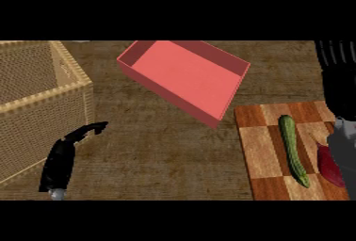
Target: Pick the pear from the cutting board and place it in the cardboard box
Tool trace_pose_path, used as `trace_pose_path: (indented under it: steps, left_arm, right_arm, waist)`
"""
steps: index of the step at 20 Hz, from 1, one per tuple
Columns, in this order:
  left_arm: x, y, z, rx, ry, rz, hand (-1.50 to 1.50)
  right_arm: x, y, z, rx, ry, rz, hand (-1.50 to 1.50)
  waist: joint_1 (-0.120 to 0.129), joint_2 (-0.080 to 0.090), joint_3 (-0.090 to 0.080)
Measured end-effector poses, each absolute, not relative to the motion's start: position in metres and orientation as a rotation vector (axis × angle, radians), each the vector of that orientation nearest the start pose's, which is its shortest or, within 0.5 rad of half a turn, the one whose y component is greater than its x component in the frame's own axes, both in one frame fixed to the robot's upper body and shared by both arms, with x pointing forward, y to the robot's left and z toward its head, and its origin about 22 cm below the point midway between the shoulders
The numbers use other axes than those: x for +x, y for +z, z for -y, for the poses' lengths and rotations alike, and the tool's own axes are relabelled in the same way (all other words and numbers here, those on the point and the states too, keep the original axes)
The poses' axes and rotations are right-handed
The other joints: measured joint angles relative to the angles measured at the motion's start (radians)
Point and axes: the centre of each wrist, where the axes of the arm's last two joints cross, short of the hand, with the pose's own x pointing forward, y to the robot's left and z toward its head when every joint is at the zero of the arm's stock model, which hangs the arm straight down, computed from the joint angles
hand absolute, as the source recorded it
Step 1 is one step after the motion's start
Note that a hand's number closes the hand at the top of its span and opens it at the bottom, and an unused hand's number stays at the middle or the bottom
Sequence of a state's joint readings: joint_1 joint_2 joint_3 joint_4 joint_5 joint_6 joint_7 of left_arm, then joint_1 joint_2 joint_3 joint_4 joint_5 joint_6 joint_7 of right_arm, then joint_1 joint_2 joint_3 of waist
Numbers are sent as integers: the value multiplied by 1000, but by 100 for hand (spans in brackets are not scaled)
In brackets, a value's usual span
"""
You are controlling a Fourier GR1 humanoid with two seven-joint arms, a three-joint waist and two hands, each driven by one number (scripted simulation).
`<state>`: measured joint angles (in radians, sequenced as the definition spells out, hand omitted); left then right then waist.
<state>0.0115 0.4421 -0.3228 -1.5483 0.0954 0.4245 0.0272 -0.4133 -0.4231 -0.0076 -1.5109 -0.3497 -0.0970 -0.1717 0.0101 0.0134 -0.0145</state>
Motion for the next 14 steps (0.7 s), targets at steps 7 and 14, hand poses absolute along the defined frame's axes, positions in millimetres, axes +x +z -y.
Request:
trace_pose_path:
  steps: [7, 14]
  left_arm:
    - [254, 42, -265, 299, -341, 1664, 0]
    - [267, 59, -265, 174, -470, 1741, 0]
  right_arm:
    - [307, 161, 392, -43, 145, 1971, -150]
    - [256, 147, 502, -133, 348, 1860, -150]
  waist:
    - [-60, -11, 15]
    - [-41, -1, 20]
